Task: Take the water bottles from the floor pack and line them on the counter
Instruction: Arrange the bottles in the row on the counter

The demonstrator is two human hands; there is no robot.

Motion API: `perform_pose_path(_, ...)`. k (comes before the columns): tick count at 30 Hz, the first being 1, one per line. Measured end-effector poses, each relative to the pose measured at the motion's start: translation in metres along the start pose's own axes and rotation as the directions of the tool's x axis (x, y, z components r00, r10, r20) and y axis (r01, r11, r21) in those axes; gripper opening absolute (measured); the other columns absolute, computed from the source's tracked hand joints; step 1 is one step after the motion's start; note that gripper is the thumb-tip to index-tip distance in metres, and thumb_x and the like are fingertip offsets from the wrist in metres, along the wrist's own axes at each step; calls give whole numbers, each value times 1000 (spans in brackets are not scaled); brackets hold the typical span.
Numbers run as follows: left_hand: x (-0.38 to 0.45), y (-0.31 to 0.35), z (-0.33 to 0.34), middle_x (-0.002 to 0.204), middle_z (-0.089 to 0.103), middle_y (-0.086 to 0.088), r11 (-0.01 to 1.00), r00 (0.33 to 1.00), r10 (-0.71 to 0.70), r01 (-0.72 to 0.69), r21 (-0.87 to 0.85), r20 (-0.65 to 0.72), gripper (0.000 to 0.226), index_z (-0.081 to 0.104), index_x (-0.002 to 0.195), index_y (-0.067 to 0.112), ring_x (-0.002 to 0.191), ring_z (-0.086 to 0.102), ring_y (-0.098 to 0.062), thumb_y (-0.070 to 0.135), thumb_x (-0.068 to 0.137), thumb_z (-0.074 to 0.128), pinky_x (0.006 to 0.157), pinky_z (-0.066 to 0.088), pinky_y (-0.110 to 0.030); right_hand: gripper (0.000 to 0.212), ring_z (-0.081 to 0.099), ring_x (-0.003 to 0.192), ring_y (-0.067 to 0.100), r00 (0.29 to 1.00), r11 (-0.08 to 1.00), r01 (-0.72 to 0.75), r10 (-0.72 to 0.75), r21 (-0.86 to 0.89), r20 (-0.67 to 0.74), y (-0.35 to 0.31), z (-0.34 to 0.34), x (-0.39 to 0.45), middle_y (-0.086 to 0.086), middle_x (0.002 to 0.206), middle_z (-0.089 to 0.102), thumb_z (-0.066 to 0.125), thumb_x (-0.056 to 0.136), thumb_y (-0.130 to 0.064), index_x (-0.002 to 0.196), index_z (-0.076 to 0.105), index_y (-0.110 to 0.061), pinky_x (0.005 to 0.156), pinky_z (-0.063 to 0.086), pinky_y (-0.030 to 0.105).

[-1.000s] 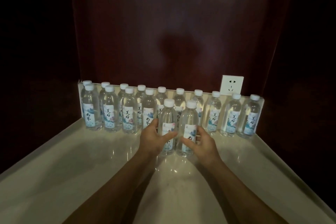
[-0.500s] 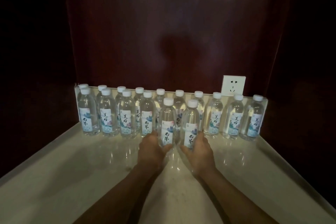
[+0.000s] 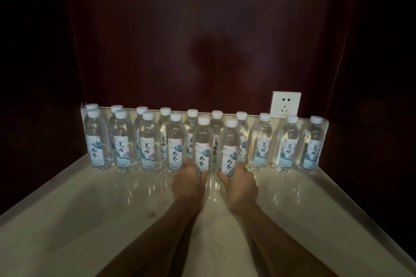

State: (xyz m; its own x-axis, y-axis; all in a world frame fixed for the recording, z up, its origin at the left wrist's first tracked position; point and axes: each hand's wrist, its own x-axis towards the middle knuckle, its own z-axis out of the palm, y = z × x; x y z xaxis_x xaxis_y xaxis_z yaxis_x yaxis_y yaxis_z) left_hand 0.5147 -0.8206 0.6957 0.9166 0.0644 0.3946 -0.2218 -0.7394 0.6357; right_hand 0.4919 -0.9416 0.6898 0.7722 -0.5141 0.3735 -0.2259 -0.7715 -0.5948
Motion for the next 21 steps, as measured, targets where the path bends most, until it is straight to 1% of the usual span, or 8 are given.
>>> perform_pose_path(3, 2, 1, 3, 107, 66, -6, 1000, 1000, -12, 12, -3, 8, 36, 54, 115, 12, 95, 64, -19, 40, 96, 62, 72, 43, -25, 49, 63, 107, 27, 1000, 998, 18, -19, -53, -20, 0, 3, 4, 7, 110, 67, 61, 89, -53, 114, 50, -12, 83, 51, 36)
perform_pose_path(6, 6, 0, 5, 108, 67, -7, 1000, 1000, -9, 9, -6, 11, 35, 55, 114, 11, 97, 66, -22, 40, 96, 64, 76, 49, -29, 51, 63, 107, 27, 1000, 998, 16, -18, -68, -24, 1, 5, 8, 7, 111, 67, 59, 90, -55, 116, 50, -12, 83, 50, 37)
perform_pose_path(10, 8, 0, 5, 111, 66, -8, 1000, 999, -24, 25, -1, 32, 35, 58, 116, 10, 102, 64, -23, 39, 97, 62, 78, 41, -26, 52, 63, 108, 28, 1000, 997, 12, -13, -82, -19, 2, 7, 11, 7, 112, 67, 57, 89, -58, 115, 50, -13, 83, 50, 37)
perform_pose_path(12, 9, -1, 5, 110, 66, -8, 1000, 999, -24, 23, 14, 33, 33, 58, 115, 11, 101, 64, -22, 39, 98, 61, 77, 41, -26, 52, 63, 107, 28, 1000, 996, 19, -20, -84, -19, 1, 8, 11, 6, 113, 66, 56, 90, -59, 115, 49, -15, 83, 49, 36)
perform_pose_path(14, 10, -2, 5, 108, 67, -7, 999, 999, -13, 12, 36, 31, 30, 58, 113, 12, 95, 63, -19, 39, 99, 59, 76, 40, -25, 49, 64, 103, 27, 999, 997, 29, -31, -77, -21, 2, 8, 12, 4, 112, 64, 54, 90, -60, 112, 48, -17, 81, 49, 36)
perform_pose_path(17, 8, -2, 6, 106, 67, -5, 999, 1000, 0, -1, 54, 14, 28, 58, 111, 13, 85, 53, -12, 38, 100, 58, 74, 39, -24, 49, 64, 102, 27, 999, 996, 27, -28, -85, -15, 2, 8, 13, 4, 113, 63, 53, 90, -60, 113, 47, -18, 79, 49, 36)
perform_pose_path(21, 6, 0, 7, 106, 67, -4, 997, 1000, -9, 9, 74, 1, 26, 58, 111, 13, 88, 59, -15, 37, 100, 56, 74, 40, -25, 52, 64, 104, 27, 1000, 995, 25, -26, -96, -15, 1, 8, 14, 4, 116, 63, 52, 91, -61, 118, 46, -17, 79, 49, 36)
